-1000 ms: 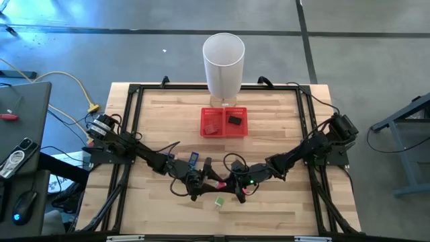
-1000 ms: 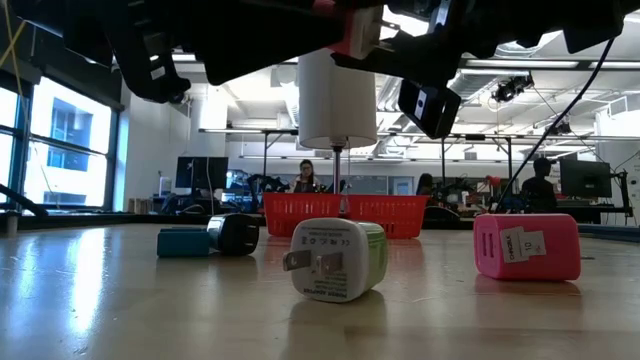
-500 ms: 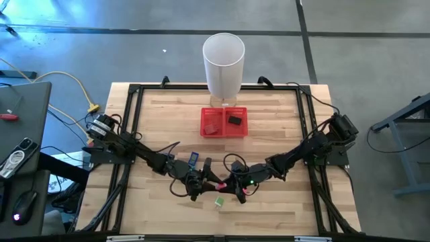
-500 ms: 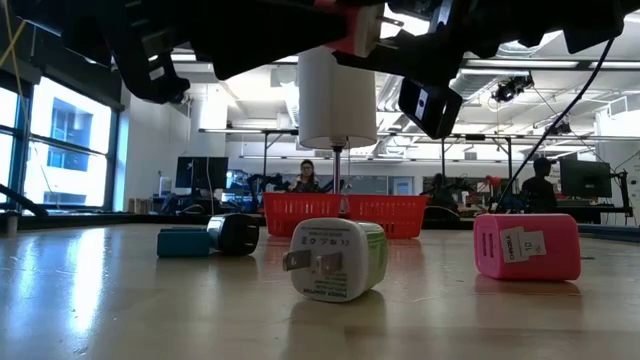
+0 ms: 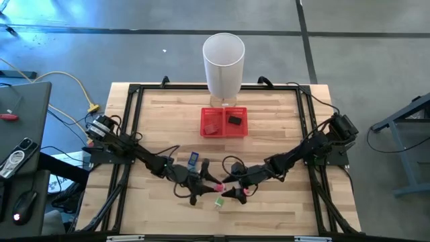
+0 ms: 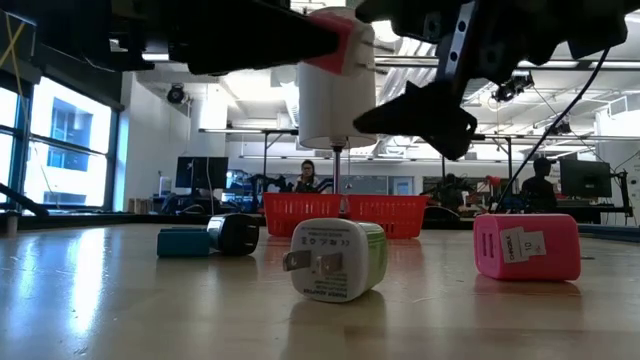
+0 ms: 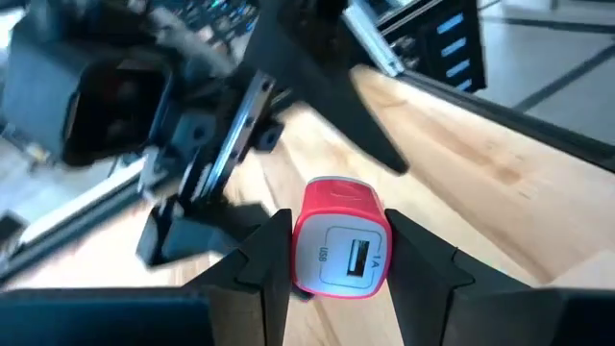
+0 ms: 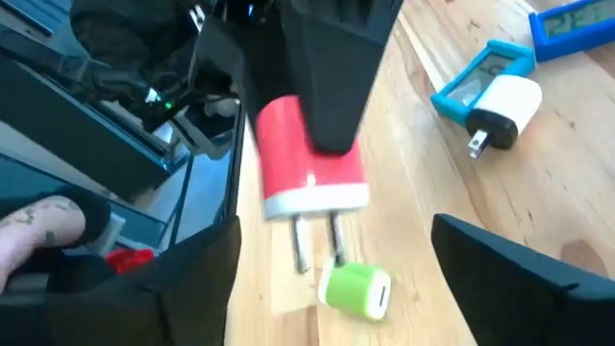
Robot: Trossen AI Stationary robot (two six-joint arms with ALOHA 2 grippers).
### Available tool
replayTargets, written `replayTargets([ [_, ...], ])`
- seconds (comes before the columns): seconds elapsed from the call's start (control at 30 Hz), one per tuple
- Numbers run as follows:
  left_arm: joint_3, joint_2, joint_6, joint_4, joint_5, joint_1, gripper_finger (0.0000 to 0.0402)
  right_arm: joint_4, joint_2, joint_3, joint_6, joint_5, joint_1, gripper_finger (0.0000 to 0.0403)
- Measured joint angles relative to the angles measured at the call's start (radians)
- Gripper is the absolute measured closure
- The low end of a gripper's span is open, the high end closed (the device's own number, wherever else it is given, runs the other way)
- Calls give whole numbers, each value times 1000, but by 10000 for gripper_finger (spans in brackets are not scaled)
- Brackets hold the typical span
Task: Pick & Place Office items
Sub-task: Put the white pink charger adapter into the left red bin
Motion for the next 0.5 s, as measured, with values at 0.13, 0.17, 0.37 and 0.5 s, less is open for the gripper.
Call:
replayTargets([
  [0.13, -1, -36, -73, -118, -61, -15, 277, -51, 0, 0, 1, -1, 0, 68],
  [0.17, -1, -55, -99, -156, -84, -19, 277, -63, 0, 0, 1, -1, 1, 68],
  [0.37, 1, -167, -170, -322, -204, -47, 275, -88, 0, 0, 5, -1, 1, 67],
  [0.5, 8, -225, -214, -414, -328, -39, 275, -88, 0, 0, 5, 5, 8, 67],
])
